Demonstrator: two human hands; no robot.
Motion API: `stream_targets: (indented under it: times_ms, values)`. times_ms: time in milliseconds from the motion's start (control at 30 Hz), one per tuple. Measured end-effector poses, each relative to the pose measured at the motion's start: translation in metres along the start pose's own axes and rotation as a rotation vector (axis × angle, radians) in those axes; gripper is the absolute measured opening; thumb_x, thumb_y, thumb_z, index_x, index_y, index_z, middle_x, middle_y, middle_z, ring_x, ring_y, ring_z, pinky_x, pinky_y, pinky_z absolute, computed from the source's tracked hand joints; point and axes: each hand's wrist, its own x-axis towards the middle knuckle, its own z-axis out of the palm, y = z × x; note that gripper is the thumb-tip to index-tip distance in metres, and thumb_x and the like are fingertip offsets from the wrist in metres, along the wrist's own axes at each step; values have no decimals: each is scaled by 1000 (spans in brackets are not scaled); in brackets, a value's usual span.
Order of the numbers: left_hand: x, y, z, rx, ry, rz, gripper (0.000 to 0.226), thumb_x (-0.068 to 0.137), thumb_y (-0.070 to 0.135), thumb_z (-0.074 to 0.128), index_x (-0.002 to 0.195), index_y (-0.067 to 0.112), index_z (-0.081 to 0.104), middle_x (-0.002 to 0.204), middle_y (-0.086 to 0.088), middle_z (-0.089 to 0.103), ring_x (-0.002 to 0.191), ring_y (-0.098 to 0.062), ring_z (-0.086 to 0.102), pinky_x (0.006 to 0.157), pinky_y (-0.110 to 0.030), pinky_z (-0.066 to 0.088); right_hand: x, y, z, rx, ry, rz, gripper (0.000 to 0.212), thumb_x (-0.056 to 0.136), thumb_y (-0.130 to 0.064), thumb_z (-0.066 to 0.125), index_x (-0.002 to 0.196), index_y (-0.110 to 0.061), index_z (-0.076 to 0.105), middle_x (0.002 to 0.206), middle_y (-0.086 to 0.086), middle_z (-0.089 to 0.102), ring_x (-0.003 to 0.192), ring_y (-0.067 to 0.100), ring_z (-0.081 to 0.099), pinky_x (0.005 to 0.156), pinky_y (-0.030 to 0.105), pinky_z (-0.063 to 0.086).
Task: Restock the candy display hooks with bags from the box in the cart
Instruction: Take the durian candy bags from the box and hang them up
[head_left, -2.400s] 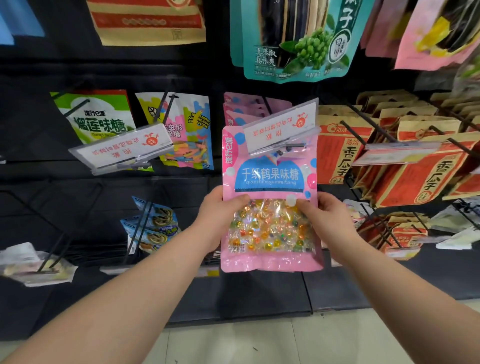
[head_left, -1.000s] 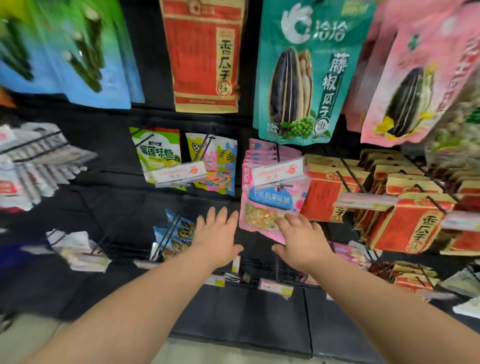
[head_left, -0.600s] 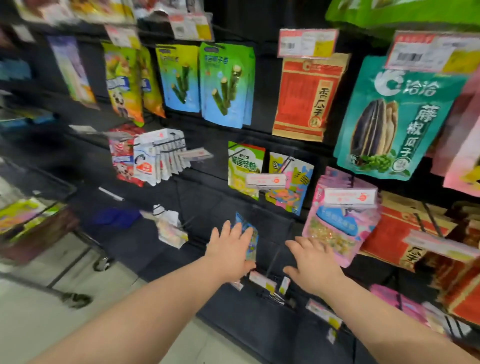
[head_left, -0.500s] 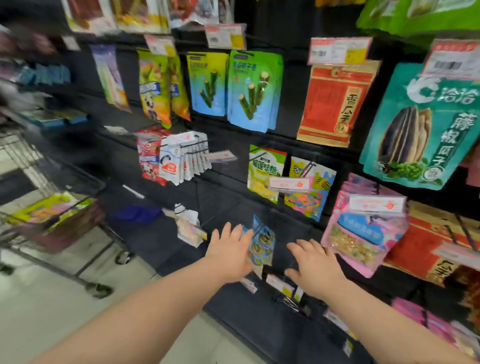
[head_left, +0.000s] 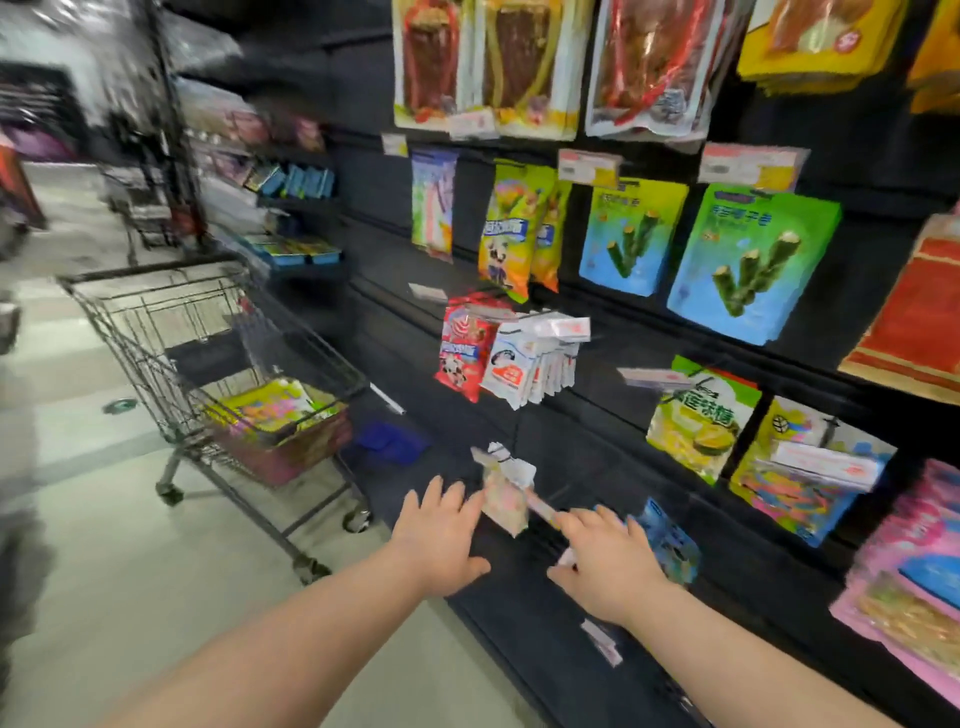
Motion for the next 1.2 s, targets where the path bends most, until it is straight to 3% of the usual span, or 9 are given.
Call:
stream_targets:
  times_ms: [233, 433, 833, 1200]
  values:
    - [-29, -160, 11, 11, 3, -182, 85, 89, 55, 51, 154, 20, 8, 162, -7, 10, 149, -33, 4, 118, -49, 13, 68, -147, -1, 8, 27, -171, 62, 92, -48, 46, 147, -28, 26, 154, -3, 29, 145, 24, 17, 116, 47, 17]
    - [-50, -251, 17, -36, -20, -300, 87, 89, 58, 50, 154, 20, 5, 162, -8, 6, 149, -33, 2, 118, -49, 11, 106, -227, 0, 10, -56, -246, 60, 94, -38, 47, 148, -26, 24, 154, -2, 27, 147, 27, 12, 117, 49, 13]
    - [-21, -363, 18, -36, -17, -457, 85, 89, 58, 49, 153, 20, 8, 160, -9, 14, 148, -33, 9, 117, -50, 18, 235, -303, -12, -12, -115, -365, 62, 95, -40, 46, 150, -25, 22, 157, 2, 23, 147, 29, 12, 118, 51, 11]
    - [96, -448, -1, -9, -57, -549, 83, 89, 57, 48, 153, 20, 10, 160, -7, 14, 147, -33, 10, 116, -49, 19, 397, -342, -31, -12, -172, -488, 64, 93, -41, 49, 150, -26, 23, 155, 3, 28, 145, 28, 18, 117, 52, 14]
